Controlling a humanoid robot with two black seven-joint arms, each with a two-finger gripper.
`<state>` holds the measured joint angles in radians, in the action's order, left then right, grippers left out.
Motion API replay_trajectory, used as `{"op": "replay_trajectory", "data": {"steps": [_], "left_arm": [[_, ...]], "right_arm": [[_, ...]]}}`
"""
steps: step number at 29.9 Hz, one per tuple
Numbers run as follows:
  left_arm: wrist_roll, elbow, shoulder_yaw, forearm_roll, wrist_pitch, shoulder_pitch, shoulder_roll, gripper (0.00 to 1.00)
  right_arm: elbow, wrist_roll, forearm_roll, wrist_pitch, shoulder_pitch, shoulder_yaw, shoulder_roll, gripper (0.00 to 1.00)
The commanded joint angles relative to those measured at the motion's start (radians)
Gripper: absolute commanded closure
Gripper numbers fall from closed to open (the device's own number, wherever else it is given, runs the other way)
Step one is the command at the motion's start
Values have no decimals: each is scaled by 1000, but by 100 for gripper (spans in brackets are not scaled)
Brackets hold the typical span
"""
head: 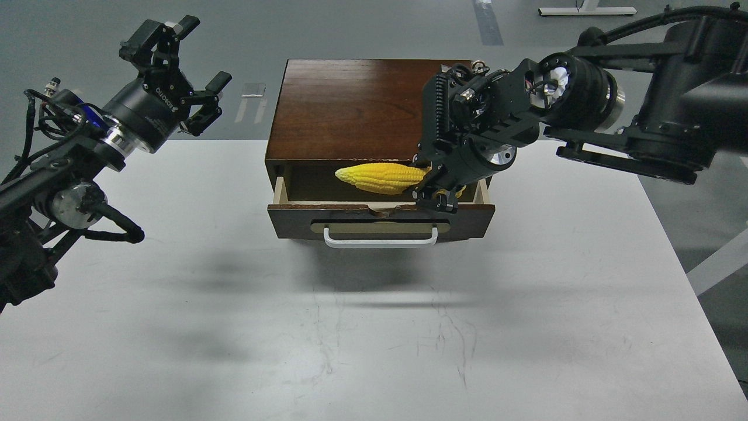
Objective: Put corn in drawer with both arms
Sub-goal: 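Lower the corn into the drawer and open the right gripper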
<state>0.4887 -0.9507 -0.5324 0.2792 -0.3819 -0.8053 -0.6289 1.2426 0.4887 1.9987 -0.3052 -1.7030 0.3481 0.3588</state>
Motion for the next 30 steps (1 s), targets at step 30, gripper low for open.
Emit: {"op": "replay_trajectory", "data": {"steps": [30], "left_arm": [[0, 1, 0, 0, -18, 0, 0, 1]], "right_arm": [[0, 0, -3, 0, -1, -3, 5, 57]]}}
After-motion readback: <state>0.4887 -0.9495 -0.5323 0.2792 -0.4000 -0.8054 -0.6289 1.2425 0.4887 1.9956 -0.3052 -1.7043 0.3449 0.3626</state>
